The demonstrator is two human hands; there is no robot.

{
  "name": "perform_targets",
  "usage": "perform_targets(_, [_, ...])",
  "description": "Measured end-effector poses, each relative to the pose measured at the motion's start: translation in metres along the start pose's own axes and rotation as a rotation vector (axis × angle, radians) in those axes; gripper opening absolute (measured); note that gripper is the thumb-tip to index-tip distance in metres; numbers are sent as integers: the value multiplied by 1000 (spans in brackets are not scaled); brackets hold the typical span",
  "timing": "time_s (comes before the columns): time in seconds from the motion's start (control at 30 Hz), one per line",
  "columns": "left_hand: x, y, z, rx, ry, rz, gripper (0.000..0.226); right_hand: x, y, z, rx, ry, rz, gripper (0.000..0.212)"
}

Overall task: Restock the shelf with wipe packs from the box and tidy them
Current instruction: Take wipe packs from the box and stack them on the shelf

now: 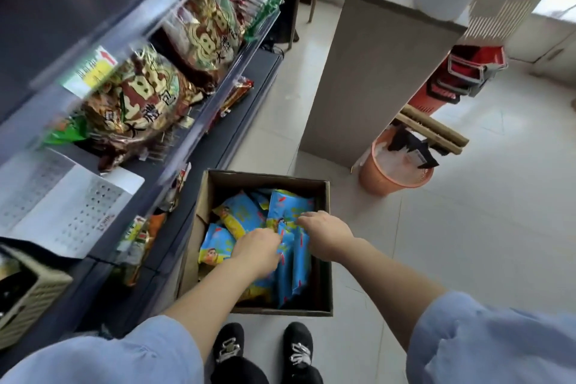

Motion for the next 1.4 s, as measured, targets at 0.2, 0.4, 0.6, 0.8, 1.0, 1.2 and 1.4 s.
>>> perform_targets(0.2, [20, 26, -7, -39, -116, -17, 28, 21, 27, -6, -59, -113, 40, 53])
perform_targets(0.4, [19, 30, -1, -400, -293, 29, 23, 21, 25, -12, -107, -183, 58, 32])
perform_targets(0.6, [-2, 2, 37, -1009, -324, -43, 14, 10, -3, -7, 32, -227, -46, 35])
perform_targets(0.8, [-33, -53, 47, -906, -241, -178, 43, -5, -57, 14, 109, -312, -146, 29])
perform_targets(1.0, [-60, -86, 54, -997, -303, -303, 23, -18, -99, 26, 152, -245, -209, 36])
perform_targets(1.2, [-89, -108, 58, -895, -459, -470, 30, -29, -134, 37, 271, -264, -173, 25])
perform_targets(1.4, [-124, -128, 81, -734, -636, -660, 31, -32, -160, 55, 446, -302, -112, 18])
Point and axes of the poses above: each hand's wrist, its own x-axis towards the middle knuckle, its own y-axis out of the palm, z = x × y, the point moved 3 cm from there along x, towards the middle knuckle, and after that the axes turned 3 degrees about -y, right-handed, at the moved point
